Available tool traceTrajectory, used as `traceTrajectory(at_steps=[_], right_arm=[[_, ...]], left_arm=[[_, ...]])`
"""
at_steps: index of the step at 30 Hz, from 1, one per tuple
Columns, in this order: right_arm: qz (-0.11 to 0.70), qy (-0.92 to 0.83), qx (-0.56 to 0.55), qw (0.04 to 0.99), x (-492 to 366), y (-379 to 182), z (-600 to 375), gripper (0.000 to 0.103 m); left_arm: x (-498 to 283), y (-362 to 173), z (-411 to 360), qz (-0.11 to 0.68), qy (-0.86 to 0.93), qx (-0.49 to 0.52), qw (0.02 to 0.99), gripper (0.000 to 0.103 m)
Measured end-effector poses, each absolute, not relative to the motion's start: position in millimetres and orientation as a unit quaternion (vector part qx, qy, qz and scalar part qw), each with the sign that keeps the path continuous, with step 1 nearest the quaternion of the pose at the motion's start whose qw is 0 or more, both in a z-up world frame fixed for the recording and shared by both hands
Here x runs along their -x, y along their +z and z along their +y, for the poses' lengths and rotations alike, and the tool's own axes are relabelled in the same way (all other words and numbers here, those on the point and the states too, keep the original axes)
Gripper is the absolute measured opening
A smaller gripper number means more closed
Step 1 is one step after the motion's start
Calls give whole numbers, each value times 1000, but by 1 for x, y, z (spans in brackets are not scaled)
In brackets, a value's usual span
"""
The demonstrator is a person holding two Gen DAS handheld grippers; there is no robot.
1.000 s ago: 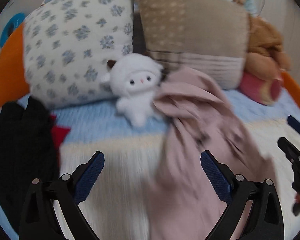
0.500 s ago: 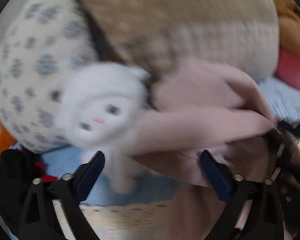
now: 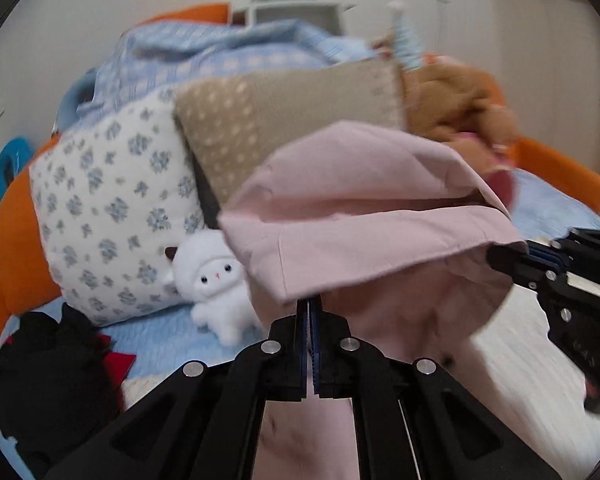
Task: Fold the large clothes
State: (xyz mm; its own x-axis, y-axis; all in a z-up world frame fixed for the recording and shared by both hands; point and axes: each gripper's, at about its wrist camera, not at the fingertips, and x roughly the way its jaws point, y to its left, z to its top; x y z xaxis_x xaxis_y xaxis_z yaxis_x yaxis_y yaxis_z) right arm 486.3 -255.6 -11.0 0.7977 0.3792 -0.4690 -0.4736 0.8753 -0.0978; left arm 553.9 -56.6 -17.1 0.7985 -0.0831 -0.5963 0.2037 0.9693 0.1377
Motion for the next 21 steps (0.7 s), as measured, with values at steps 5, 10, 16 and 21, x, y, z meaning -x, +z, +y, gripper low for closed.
traceTrajectory(at_steps=[5, 10, 16, 21], right_arm=[[228, 284, 113, 924, -379, -17, -264, 4], [268, 298, 100, 911, -312, -49, -259, 4], [314, 275, 71, 906, -294, -101, -260, 4], [381, 240, 127, 884, -292, -132, -247, 12]], left_arm=[[-444, -19, -47, 329, -130, -83, 932, 6], [-357, -65, -35, 376, -165, -45, 911, 6], [-321, -133, -40, 438, -191, 6, 878, 7], [-305, -159, -35, 500, -185, 46, 845, 25]])
